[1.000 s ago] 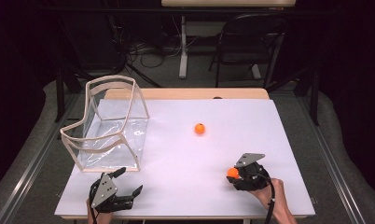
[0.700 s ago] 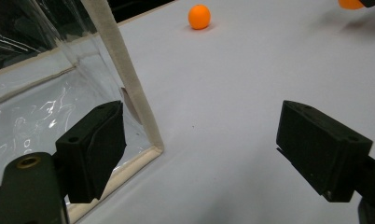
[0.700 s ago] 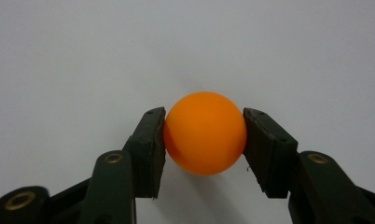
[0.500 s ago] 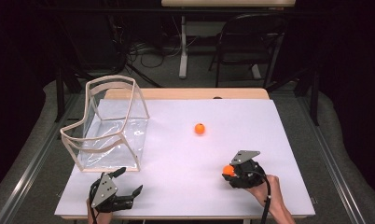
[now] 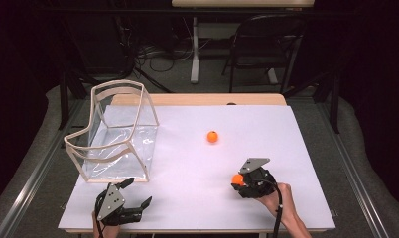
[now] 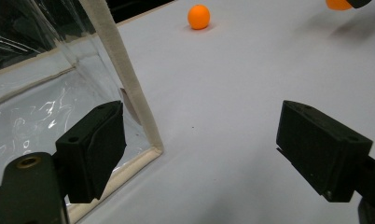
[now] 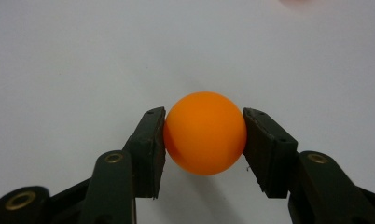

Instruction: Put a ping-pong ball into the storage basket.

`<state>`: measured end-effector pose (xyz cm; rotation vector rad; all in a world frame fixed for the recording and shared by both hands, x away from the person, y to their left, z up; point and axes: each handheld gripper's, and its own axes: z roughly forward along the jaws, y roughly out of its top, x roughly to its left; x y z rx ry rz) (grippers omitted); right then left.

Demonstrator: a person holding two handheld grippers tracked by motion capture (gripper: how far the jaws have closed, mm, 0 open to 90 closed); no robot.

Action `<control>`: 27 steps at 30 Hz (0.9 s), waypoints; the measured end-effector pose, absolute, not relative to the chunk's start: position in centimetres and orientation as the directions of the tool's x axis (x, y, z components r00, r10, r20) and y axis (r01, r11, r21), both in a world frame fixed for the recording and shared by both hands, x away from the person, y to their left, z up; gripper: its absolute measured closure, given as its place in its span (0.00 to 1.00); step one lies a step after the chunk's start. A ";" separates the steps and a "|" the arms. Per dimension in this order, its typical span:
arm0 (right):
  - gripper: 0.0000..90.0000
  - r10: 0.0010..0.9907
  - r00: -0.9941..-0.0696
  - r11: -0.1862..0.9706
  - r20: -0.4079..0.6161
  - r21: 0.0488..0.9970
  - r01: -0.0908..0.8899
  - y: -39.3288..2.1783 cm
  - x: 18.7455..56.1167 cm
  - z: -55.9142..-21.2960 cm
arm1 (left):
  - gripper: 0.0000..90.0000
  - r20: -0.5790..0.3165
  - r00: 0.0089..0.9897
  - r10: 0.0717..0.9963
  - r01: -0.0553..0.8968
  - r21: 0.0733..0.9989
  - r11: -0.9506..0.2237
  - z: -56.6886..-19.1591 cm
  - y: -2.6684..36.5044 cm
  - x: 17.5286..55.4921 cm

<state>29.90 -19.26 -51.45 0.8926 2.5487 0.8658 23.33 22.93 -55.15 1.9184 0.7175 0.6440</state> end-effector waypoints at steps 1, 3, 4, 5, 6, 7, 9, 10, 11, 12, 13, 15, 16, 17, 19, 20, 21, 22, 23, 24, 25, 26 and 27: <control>0.56 0.642 -0.763 0.626 -0.082 0.630 0.459 -19.1 29.9 -51.4 | 0.17 0.134 0.689 0.712 0.210 0.904 -0.373 -55.1 22.9 23.3; 0.56 0.640 -0.764 0.626 -0.080 0.631 0.458 -18.9 30.0 -51.4 | 0.17 0.133 0.688 0.713 0.211 0.904 -0.372 -55.2 22.9 23.3; 0.56 0.636 -0.767 0.628 -0.082 0.632 0.453 -18.8 30.1 -51.4 | 0.17 0.133 0.688 0.714 0.211 0.904 -0.372 -55.1 22.9 23.3; 0.56 0.636 -0.768 0.628 -0.080 0.632 0.455 -18.7 30.1 -51.4 | 0.17 0.134 0.687 0.714 0.210 0.904 -0.372 -55.1 22.9 23.3; 0.56 0.633 -0.770 0.631 -0.080 0.631 0.452 -18.5 30.2 -51.4 | 0.17 0.136 0.685 0.715 0.211 0.903 -0.373 -55.1 22.9 23.3; 0.56 0.633 -0.770 0.631 -0.080 0.631 0.452 -18.5 30.2 -51.4 | 0.17 0.135 0.687 0.714 0.210 0.904 -0.373 -55.2 22.9 23.3; 0.56 0.629 -0.773 0.632 -0.080 0.631 0.449 -18.2 30.3 -51.4 | 0.17 0.135 0.688 0.713 0.210 0.903 -0.374 -55.2 22.9 23.3; 0.56 0.629 -0.773 0.632 -0.080 0.631 0.449 -18.2 30.3 -51.4 | 0.17 0.135 0.688 0.713 0.210 0.903 -0.374 -55.2 22.9 23.3; 0.56 0.625 -0.776 0.636 -0.081 0.629 0.447 -18.0 30.4 -51.5 | 0.17 0.137 0.687 0.714 0.210 0.903 -0.375 -55.2 22.9 23.3; 0.56 0.624 -0.777 0.636 -0.081 0.631 0.445 -17.9 30.4 -51.5 | 0.17 0.136 0.687 0.713 0.210 0.903 -0.374 -55.2 22.9 23.3; 0.56 0.622 -0.779 0.636 -0.080 0.632 0.443 -17.9 30.5 -51.5 | 0.17 0.136 0.687 0.713 0.210 0.903 -0.374 -55.2 22.9 23.3; 0.56 0.621 -0.779 0.636 -0.080 0.632 0.442 -17.8 30.5 -51.5 | 0.17 0.137 0.687 0.714 0.211 0.902 -0.376 -55.2 22.9 23.3; 0.56 0.621 -0.779 0.636 -0.080 0.632 0.442 -17.8 30.5 -51.5 | 0.17 0.136 0.687 0.713 0.211 0.903 -0.375 -55.2 22.9 23.3; 0.56 0.621 -0.780 0.636 -0.079 0.634 0.441 -17.6 30.6 -51.5 | 0.17 0.137 0.687 0.714 0.211 0.902 -0.376 -55.2 22.9 23.3; 0.56 0.618 -0.782 0.638 -0.079 0.633 0.440 -17.5 30.7 -51.5 | 0.17 0.136 0.687 0.714 0.209 0.904 -0.373 -55.2 22.9 23.3; 0.56 0.618 -0.782 0.638 -0.079 0.633 0.440 -17.5 30.7 -51.5 | 0.17 0.136 0.687 0.714 0.209 0.904 -0.373 -55.2 22.9 23.3; 0.56 0.618 -0.783 0.637 -0.079 0.633 0.439 -17.4 30.7 -51.5 | 0.17 0.135 0.688 0.713 0.209 0.904 -0.373 -55.2 22.9 23.3; 0.56 0.616 -0.784 0.638 -0.078 0.633 0.439 -17.3 30.7 -51.5 | 0.17 0.136 0.688 0.713 0.209 0.904 -0.374 -55.2 22.9 23.3; 0.56 0.614 -0.786 0.638 -0.076 0.634 0.437 -17.3 30.8 -51.6 | 0.17 0.136 0.688 0.713 0.209 0.903 -0.374 -55.2 22.9 23.4; 0.56 0.615 -0.785 0.639 -0.078 0.632 0.438 -17.2 30.8 -51.6 | 0.17 0.137 0.688 0.712 0.208 0.903 -0.375 -55.2 22.9 23.4; 0.56 0.613 -0.787 0.639 -0.076 0.633 0.437 -17.1 30.8 -51.6 | 0.17 0.137 0.688 0.713 0.209 0.904 -0.374 -55.2 22.8 23.4; 0.56 0.613 -0.787 0.639 -0.076 0.633 0.437 -17.1 30.8 -51.6 | 0.17 0.135 0.687 0.714 0.209 0.904 -0.373 -55.2 22.8 23.4; 0.56 0.611 -0.788 0.640 -0.076 0.633 0.435 -16.9 30.9 -51.6 | 0.17 0.136 0.690 0.711 0.208 0.904 -0.374 -55.2 22.9 23.4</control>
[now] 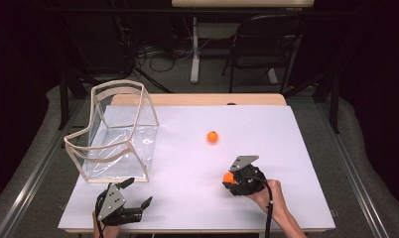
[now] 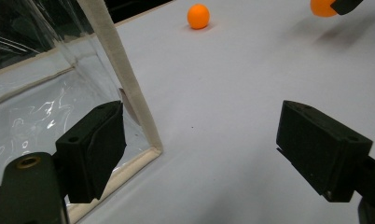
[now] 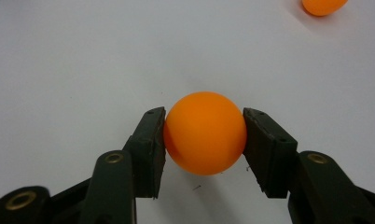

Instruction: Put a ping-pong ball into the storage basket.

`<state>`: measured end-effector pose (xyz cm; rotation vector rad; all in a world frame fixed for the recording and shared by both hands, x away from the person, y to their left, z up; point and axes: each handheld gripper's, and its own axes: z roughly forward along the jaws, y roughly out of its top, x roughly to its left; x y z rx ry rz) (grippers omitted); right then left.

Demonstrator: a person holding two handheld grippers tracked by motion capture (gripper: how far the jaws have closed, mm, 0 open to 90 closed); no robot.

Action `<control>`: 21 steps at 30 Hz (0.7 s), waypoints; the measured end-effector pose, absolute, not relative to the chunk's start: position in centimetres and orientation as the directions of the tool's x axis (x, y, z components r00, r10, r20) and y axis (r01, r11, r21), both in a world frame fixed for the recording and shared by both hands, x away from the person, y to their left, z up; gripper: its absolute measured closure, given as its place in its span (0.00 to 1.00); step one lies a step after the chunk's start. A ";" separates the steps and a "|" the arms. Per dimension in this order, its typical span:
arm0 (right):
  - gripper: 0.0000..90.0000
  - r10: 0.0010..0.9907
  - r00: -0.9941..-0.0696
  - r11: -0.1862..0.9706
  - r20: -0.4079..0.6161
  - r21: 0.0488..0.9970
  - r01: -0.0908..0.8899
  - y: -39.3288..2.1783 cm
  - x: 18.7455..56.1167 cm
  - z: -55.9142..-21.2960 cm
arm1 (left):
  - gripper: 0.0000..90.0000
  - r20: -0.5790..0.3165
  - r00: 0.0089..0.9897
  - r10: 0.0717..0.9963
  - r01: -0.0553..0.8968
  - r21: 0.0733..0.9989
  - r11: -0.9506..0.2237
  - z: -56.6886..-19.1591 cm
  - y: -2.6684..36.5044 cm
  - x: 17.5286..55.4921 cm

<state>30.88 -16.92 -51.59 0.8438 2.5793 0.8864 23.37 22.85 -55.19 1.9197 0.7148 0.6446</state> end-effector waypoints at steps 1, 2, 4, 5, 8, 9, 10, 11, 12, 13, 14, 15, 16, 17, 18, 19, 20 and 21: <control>0.56 0.610 -0.789 0.640 -0.074 0.633 0.436 -16.8 30.9 -51.6 | 0.17 0.135 0.690 0.712 0.207 0.905 -0.372 -55.2 22.9 23.4; 0.56 0.610 -0.789 0.640 -0.074 0.633 0.436 -16.8 30.9 -51.6 | 0.17 0.133 0.689 0.712 0.209 0.905 -0.372 -55.2 22.9 23.4; 0.56 0.606 -0.792 0.643 -0.075 0.634 0.431 -16.7 31.0 -51.6 | 0.17 0.134 0.689 0.712 0.209 0.905 -0.372 -55.2 22.9 23.4; 0.56 0.605 -0.793 0.642 -0.074 0.634 0.431 -16.4 31.1 -51.6 | 0.17 0.133 0.689 0.712 0.208 0.905 -0.371 -55.2 22.8 23.4; 0.56 0.602 -0.795 0.643 -0.074 0.635 0.427 -16.3 31.1 -51.6 | 0.17 0.137 0.691 0.710 0.207 0.904 -0.375 -55.2 22.9 23.4; 0.56 0.600 -0.796 0.644 -0.073 0.635 0.427 -16.2 31.2 -51.6 | 0.17 0.136 0.690 0.711 0.207 0.904 -0.374 -55.2 22.9 23.4; 0.56 0.598 -0.798 0.645 -0.072 0.634 0.426 -16.0 31.2 -51.6 | 0.17 0.136 0.691 0.710 0.206 0.905 -0.373 -55.2 22.9 23.4; 0.56 0.598 -0.798 0.645 -0.072 0.634 0.426 -16.0 31.2 -51.6 | 0.17 0.136 0.690 0.711 0.207 0.904 -0.374 -55.2 22.9 23.4; 0.56 0.597 -0.799 0.645 -0.072 0.635 0.425 -15.9 31.3 -51.6 | 0.17 0.136 0.690 0.711 0.207 0.904 -0.374 -55.2 22.9 23.4; 0.56 0.593 -0.802 0.647 -0.070 0.634 0.423 -15.7 31.3 -51.6 | 0.17 0.137 0.688 0.712 0.208 0.904 -0.374 -55.2 22.9 23.4; 0.56 0.593 -0.802 0.647 -0.070 0.634 0.423 -15.7 31.3 -51.6 | 0.17 0.138 0.688 0.712 0.208 0.903 -0.375 -55.2 22.9 23.4; 0.56 0.594 -0.801 0.647 -0.071 0.634 0.424 -15.6 31.4 -51.7 | 0.17 0.137 0.690 0.711 0.207 0.904 -0.375 -55.2 22.9 23.4; 0.56 0.590 -0.804 0.649 -0.069 0.634 0.422 -15.5 31.4 -51.7 | 0.17 0.137 0.688 0.713 0.208 0.903 -0.375 -55.2 22.9 23.4; 0.56 0.591 -0.804 0.650 -0.069 0.632 0.423 -15.4 31.4 -51.7 | 0.17 0.137 0.689 0.711 0.207 0.904 -0.375 -55.2 22.9 23.4; 0.56 0.588 -0.806 0.650 -0.070 0.633 0.420 -15.3 31.5 -51.7 | 0.17 0.137 0.689 0.712 0.206 0.904 -0.374 -55.2 22.9 23.4; 0.56 0.585 -0.808 0.652 -0.068 0.632 0.418 -15.1 31.6 -51.8 | 0.17 0.138 0.688 0.712 0.208 0.903 -0.376 -55.2 22.9 23.4; 0.56 0.585 -0.808 0.652 -0.068 0.632 0.418 -15.1 31.6 -51.8 | 0.17 0.136 0.690 0.711 0.208 0.903 -0.375 -55.2 22.9 23.4; 0.56 0.583 -0.810 0.652 -0.067 0.634 0.417 -15.0 31.6 -51.8 | 0.17 0.134 0.690 0.712 0.210 0.904 -0.373 -55.2 22.9 23.4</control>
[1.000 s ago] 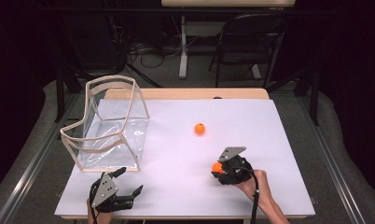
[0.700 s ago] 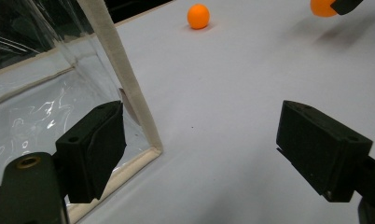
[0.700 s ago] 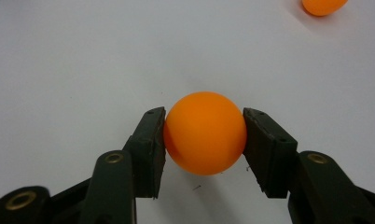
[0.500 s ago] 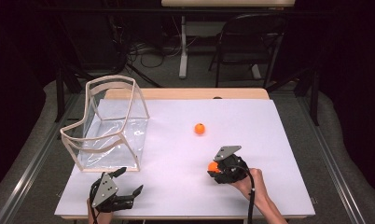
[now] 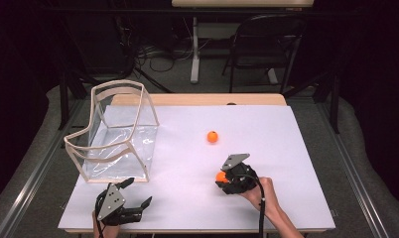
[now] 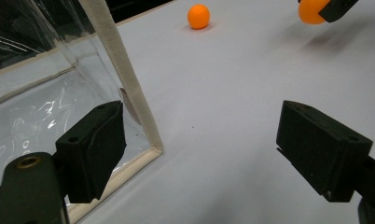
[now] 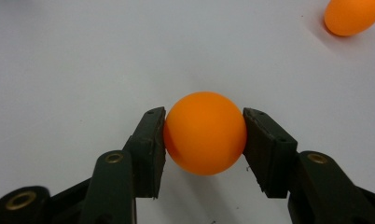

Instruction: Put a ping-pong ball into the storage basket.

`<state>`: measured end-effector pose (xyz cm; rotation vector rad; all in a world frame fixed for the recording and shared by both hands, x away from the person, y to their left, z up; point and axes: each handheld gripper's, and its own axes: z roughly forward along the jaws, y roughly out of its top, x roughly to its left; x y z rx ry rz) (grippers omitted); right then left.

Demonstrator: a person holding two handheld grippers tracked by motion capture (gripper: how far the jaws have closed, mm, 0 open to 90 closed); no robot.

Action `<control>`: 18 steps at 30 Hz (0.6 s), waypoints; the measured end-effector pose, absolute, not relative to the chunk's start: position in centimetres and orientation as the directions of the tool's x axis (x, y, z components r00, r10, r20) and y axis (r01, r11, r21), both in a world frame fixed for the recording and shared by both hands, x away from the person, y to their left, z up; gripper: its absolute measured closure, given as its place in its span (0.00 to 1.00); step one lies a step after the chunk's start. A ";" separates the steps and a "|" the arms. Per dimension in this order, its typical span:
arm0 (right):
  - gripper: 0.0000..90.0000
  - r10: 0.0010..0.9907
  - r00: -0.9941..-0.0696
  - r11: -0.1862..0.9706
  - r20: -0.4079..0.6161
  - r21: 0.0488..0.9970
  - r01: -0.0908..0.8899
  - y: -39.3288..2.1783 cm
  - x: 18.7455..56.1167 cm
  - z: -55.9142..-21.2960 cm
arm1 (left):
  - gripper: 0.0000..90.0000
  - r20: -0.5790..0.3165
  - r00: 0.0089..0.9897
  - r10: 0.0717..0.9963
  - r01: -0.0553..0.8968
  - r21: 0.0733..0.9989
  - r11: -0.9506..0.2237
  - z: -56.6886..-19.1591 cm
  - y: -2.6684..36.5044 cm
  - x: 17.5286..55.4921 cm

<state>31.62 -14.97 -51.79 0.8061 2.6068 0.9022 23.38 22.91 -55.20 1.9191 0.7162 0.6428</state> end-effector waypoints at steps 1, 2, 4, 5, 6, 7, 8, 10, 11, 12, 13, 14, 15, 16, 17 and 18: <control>0.56 0.583 -0.810 0.653 -0.067 0.632 0.417 -14.9 31.7 -51.8 | 0.17 0.136 0.690 0.711 0.208 0.903 -0.375 -55.2 22.9 23.4; 0.56 0.580 -0.812 0.655 -0.067 0.631 0.415 -14.8 31.7 -51.8 | 0.17 0.136 0.690 0.710 0.208 0.903 -0.375 -55.2 22.9 23.4; 0.56 0.577 -0.814 0.655 -0.064 0.631 0.415 -14.5 31.8 -51.8 | 0.17 0.137 0.690 0.710 0.208 0.903 -0.376 -55.2 22.9 23.4; 0.56 0.577 -0.814 0.655 -0.064 0.631 0.415 -14.5 31.8 -51.8 | 0.17 0.134 0.689 0.712 0.209 0.904 -0.373 -55.2 22.9 23.4; 0.56 0.575 -0.816 0.657 -0.066 0.631 0.412 -14.4 31.9 -51.9 | 0.17 0.135 0.687 0.714 0.210 0.904 -0.373 -55.2 22.9 23.4; 0.56 0.574 -0.817 0.657 -0.064 0.631 0.412 -14.3 31.9 -51.9 | 0.17 0.135 0.687 0.714 0.210 0.904 -0.373 -55.2 22.9 23.4; 0.56 0.570 -0.819 0.660 -0.066 0.630 0.409 -14.2 31.9 -51.9 | 0.17 0.134 0.688 0.713 0.211 0.904 -0.372 -55.2 22.9 23.4; 0.56 0.569 -0.820 0.660 -0.064 0.630 0.409 -14.0 32.0 -52.0 | 0.17 0.135 0.687 0.714 0.211 0.903 -0.374 -55.2 22.9 23.4; 0.56 0.567 -0.821 0.661 -0.063 0.629 0.409 -13.8 32.1 -52.0 | 0.17 0.134 0.687 0.714 0.211 0.903 -0.373 -55.2 22.9 23.4; 0.56 0.567 -0.821 0.661 -0.063 0.629 0.409 -13.8 32.1 -52.0 | 0.17 0.134 0.688 0.714 0.211 0.904 -0.373 -55.2 22.9 23.4; 0.56 0.564 -0.824 0.664 -0.064 0.629 0.406 -13.7 32.1 -52.0 | 0.17 0.135 0.687 0.714 0.210 0.903 -0.374 -55.2 22.9 23.4; 0.56 0.564 -0.824 0.664 -0.064 0.629 0.406 -13.7 32.1 -52.0 | 0.17 0.136 0.688 0.713 0.209 0.904 -0.374 -55.2 23.0 23.4; 0.56 0.564 -0.824 0.664 -0.062 0.628 0.407 -13.6 32.1 -52.0 | 0.17 0.136 0.686 0.715 0.209 0.904 -0.372 -55.2 23.0 23.4; 0.56 0.564 -0.823 0.664 -0.063 0.628 0.407 -13.5 32.2 -52.0 | 0.17 0.133 0.686 0.716 0.209 0.906 -0.369 -55.1 23.0 23.4; 0.56 0.564 -0.824 0.661 -0.062 0.631 0.406 -13.4 32.2 -51.9 | 0.17 0.132 0.686 0.715 0.210 0.906 -0.368 -55.1 23.0 23.4; 0.56 0.564 -0.824 0.656 -0.057 0.637 0.405 -13.2 32.3 -51.8 | 0.17 0.133 0.688 0.714 0.209 0.905 -0.370 -55.1 23.0 23.4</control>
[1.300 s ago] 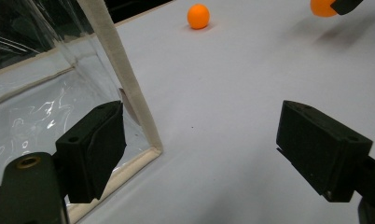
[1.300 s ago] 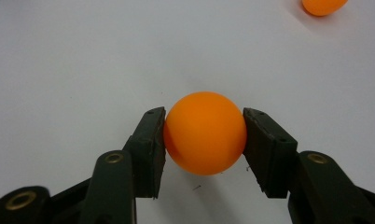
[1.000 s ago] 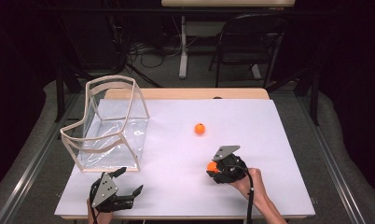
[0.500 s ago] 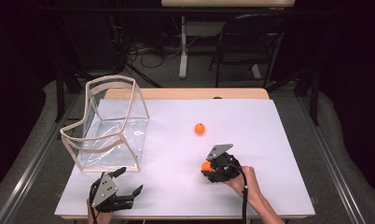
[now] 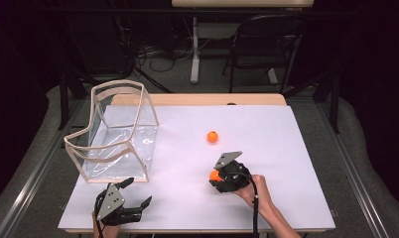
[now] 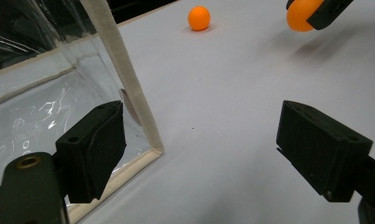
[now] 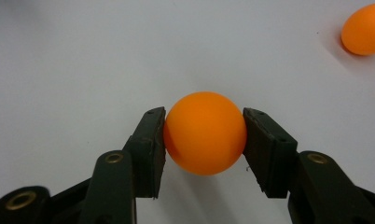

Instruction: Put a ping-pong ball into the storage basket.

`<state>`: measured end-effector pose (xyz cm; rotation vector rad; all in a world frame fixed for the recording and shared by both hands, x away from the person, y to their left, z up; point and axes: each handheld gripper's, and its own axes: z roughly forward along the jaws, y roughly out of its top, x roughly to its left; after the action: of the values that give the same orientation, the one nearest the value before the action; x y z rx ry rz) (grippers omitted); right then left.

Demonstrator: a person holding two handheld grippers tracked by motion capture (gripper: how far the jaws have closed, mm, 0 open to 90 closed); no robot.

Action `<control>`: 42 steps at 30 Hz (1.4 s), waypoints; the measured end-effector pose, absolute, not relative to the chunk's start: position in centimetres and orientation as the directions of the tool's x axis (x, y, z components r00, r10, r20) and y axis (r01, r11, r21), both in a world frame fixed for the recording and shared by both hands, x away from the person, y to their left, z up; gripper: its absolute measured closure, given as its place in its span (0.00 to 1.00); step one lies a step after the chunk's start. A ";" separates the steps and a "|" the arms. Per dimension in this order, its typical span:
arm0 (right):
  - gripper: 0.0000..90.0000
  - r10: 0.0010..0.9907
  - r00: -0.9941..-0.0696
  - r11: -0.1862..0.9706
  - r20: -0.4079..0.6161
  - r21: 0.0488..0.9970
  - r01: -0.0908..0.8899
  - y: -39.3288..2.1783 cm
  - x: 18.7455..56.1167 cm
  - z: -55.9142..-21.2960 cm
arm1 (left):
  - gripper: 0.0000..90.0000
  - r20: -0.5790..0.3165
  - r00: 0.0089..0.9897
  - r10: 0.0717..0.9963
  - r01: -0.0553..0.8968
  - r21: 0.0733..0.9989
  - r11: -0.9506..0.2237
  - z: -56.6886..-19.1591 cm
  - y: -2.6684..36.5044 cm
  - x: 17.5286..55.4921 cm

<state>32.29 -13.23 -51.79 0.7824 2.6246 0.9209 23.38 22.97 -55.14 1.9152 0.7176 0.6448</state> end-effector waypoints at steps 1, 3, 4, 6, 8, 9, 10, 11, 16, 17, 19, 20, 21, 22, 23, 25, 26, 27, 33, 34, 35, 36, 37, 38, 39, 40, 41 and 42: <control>0.56 0.564 -0.824 0.656 -0.057 0.637 0.405 -13.2 32.3 -51.8 | 0.17 0.131 0.690 0.712 0.210 0.905 -0.369 -55.1 22.9 23.4; 0.56 0.560 -0.827 0.656 -0.053 0.638 0.404 -13.0 32.4 -51.8 | 0.17 0.126 0.695 0.708 0.210 0.906 -0.367 -55.2 22.8 23.4; 0.56 0.557 -0.828 0.659 -0.057 0.638 0.400 -12.8 32.5 -51.8 | 0.17 0.131 0.694 0.708 0.208 0.905 -0.371 -55.1 22.8 23.3; 0.56 0.554 -0.831 0.657 -0.053 0.641 0.397 -12.4 32.6 -51.9 | 0.17 0.130 0.694 0.708 0.207 0.906 -0.369 -55.1 22.8 23.3; 0.56 0.547 -0.836 0.661 -0.054 0.641 0.391 -11.9 32.7 -51.9 | 0.17 0.129 0.693 0.710 0.210 0.905 -0.369 -55.1 22.9 23.3; 0.56 0.547 -0.836 0.661 -0.054 0.641 0.391 -11.9 32.7 -51.9 | 0.17 0.130 0.694 0.708 0.209 0.905 -0.371 -55.1 22.9 23.3; 0.56 0.540 -0.840 0.666 -0.058 0.639 0.385 -11.5 32.8 -52.0 | 0.17 0.129 0.695 0.708 0.210 0.905 -0.371 -55.1 23.0 23.3; 0.56 0.540 -0.840 0.666 -0.058 0.639 0.385 -11.5 32.8 -52.0 | 0.17 0.126 0.691 0.711 0.213 0.906 -0.367 -55.2 22.9 23.3; 0.57 0.523 -0.850 0.674 -0.057 0.638 0.372 -10.5 33.1 -52.1 | 0.17 0.131 0.694 0.708 0.208 0.905 -0.371 -55.2 22.8 23.4; 0.57 0.518 -0.853 0.677 -0.059 0.638 0.367 -10.3 33.1 -52.1 | 0.17 0.133 0.693 0.708 0.207 0.904 -0.373 -55.2 22.8 23.4; 0.57 0.509 -0.859 0.682 -0.059 0.637 0.360 -9.8 33.4 -52.1 | 0.17 0.130 0.693 0.709 0.207 0.906 -0.369 -55.2 22.9 23.3; 0.57 0.508 -0.859 0.681 -0.056 0.637 0.361 -9.6 33.5 -52.1 | 0.17 0.133 0.692 0.709 0.205 0.906 -0.371 -55.2 23.0 23.4; 0.57 0.507 -0.860 0.682 -0.055 0.636 0.361 -9.5 33.6 -52.1 | 0.17 0.132 0.691 0.711 0.207 0.906 -0.369 -55.2 23.0 23.4; 0.57 0.507 -0.860 0.682 -0.055 0.636 0.361 -9.5 33.6 -52.1 | 0.17 0.131 0.691 0.711 0.209 0.906 -0.369 -55.2 23.0 23.4; 0.57 0.503 -0.862 0.682 -0.056 0.638 0.357 -9.4 33.8 -52.0 | 0.17 0.131 0.691 0.711 0.209 0.905 -0.370 -55.2 23.1 23.4; 0.57 0.501 -0.863 0.685 -0.056 0.635 0.357 -9.1 34.0 -51.9 | 0.17 0.131 0.691 0.711 0.210 0.905 -0.371 -55.3 23.0 23.5; 0.57 0.498 -0.865 0.687 -0.059 0.636 0.352 -9.0 34.1 -51.9 | 0.17 0.132 0.691 0.710 0.210 0.904 -0.373 -55.3 23.0 23.5; 0.57 0.495 -0.867 0.689 -0.058 0.634 0.351 -8.8 34.2 -51.8 | 0.17 0.130 0.693 0.709 0.210 0.904 -0.372 -55.3 23.0 23.6; 0.57 0.487 -0.871 0.694 -0.067 0.634 0.340 -8.0 35.0 -51.3 | 0.17 0.133 0.696 0.706 0.209 0.902 -0.377 -55.3 22.9 23.6; 0.57 0.487 -0.871 0.694 -0.067 0.634 0.340 -8.0 35.0 -51.3 | 0.17 0.133 0.695 0.707 0.209 0.903 -0.376 -55.3 22.9 23.6; 0.57 0.486 -0.871 0.695 -0.067 0.634 0.339 -8.0 35.1 -51.3 | 0.17 0.133 0.696 0.706 0.208 0.903 -0.375 -55.3 22.9 23.6; 0.57 0.485 -0.872 0.696 -0.068 0.634 0.338 -7.9 35.2 -51.3 | 0.17 0.133 0.696 0.706 0.208 0.903 -0.375 -55.3 22.9 23.6; 0.57 0.487 -0.871 0.695 -0.066 0.632 0.341 -7.8 35.2 -51.3 | 0.17 0.131 0.694 0.708 0.210 0.904 -0.373 -55.3 22.9 23.5; 0.57 0.483 -0.873 0.698 -0.068 0.632 0.337 -7.7 35.4 -51.3 | 0.17 0.131 0.694 0.708 0.210 0.904 -0.373 -55.3 22.9 23.5; 0.57 0.482 -0.873 0.700 -0.069 0.630 0.337 -7.5 35.5 -51.3 | 0.17 0.129 0.697 0.706 0.210 0.904 -0.373 -55.3 22.9 23.5; 0.57 0.482 -0.873 0.699 -0.067 0.630 0.338 -7.4 35.5 -51.3 | 0.17 0.129 0.697 0.706 0.210 0.904 -0.372 -55.3 22.9 23.5; 0.57 0.480 -0.875 0.701 -0.068 0.629 0.336 -7.3 35.6 -51.4 | 0.17 0.130 0.697 0.705 0.210 0.903 -0.374 -55.3 22.9 23.5; 0.57 0.481 -0.874 0.701 -0.067 0.629 0.337 -7.2 35.7 -51.4 | 0.17 0.130 0.697 0.705 0.209 0.904 -0.374 -55.3 22.9 23.6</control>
<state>35.65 -7.15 -51.36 0.6548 2.6835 0.9259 23.55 22.94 -55.27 1.9221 0.7090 0.6326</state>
